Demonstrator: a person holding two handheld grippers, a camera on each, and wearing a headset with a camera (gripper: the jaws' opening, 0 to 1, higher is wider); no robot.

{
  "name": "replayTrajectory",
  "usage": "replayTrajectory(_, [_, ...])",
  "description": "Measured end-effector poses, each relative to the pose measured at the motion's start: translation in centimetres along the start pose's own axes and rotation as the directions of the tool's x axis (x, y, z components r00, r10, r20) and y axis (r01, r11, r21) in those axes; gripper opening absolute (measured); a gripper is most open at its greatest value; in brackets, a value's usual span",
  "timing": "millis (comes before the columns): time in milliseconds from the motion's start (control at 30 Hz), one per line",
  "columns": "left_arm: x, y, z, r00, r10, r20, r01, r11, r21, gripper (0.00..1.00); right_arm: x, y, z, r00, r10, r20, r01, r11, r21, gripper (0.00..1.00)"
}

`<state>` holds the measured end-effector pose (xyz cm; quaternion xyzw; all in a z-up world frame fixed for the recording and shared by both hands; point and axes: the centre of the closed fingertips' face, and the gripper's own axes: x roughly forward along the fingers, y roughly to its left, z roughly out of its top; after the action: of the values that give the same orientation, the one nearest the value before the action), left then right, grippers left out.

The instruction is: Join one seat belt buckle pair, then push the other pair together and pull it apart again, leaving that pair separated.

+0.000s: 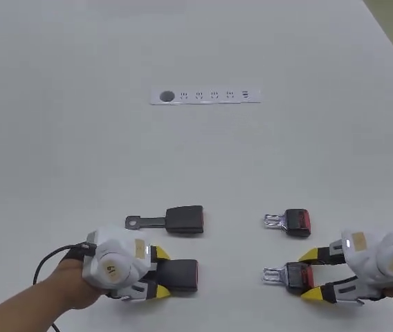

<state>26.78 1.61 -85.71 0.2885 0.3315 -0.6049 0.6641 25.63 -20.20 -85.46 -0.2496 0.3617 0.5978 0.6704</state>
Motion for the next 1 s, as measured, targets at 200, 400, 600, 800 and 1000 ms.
replayTrajectory(200, [0.0, 0.1, 0.1, 1.0000, 0.002, -0.005, -0.002, 1.000, -0.008, 0.33, 0.6, 0.1, 0.8, 0.9995, -0.004, 0.030, 0.004, 1.000, 0.008, 0.34])
replayTrajectory(400, [0.1, 0.1, 0.0, 1.0000, 0.005, -0.006, -0.005, 1.000, -0.008, 0.33, 1.6, 0.4, 1.9, 0.9989, 0.003, 0.046, -0.003, 1.000, -0.004, 0.34])
replayTrajectory(600, [0.1, 0.0, 0.2, 0.9999, 0.003, -0.014, -0.004, 1.000, -0.005, 0.33, 3.0, 0.9, 3.4, 0.9981, 0.013, 0.060, -0.012, 1.000, -0.014, 0.34])
replayTrajectory(800, [0.1, 0.0, 0.1, 0.9999, 0.002, -0.017, -0.002, 1.000, -0.006, 0.33, 4.2, 1.2, 5.0, 0.9963, 0.010, 0.085, -0.009, 1.000, -0.011, 0.34])
replayTrajectory(1000, [0.1, 0.0, 0.2, 0.9998, -0.001, -0.022, 0.001, 1.000, -0.002, 0.33, 5.4, 1.5, 6.7, 0.9924, 0.009, 0.122, -0.008, 1.000, -0.007, 0.34])
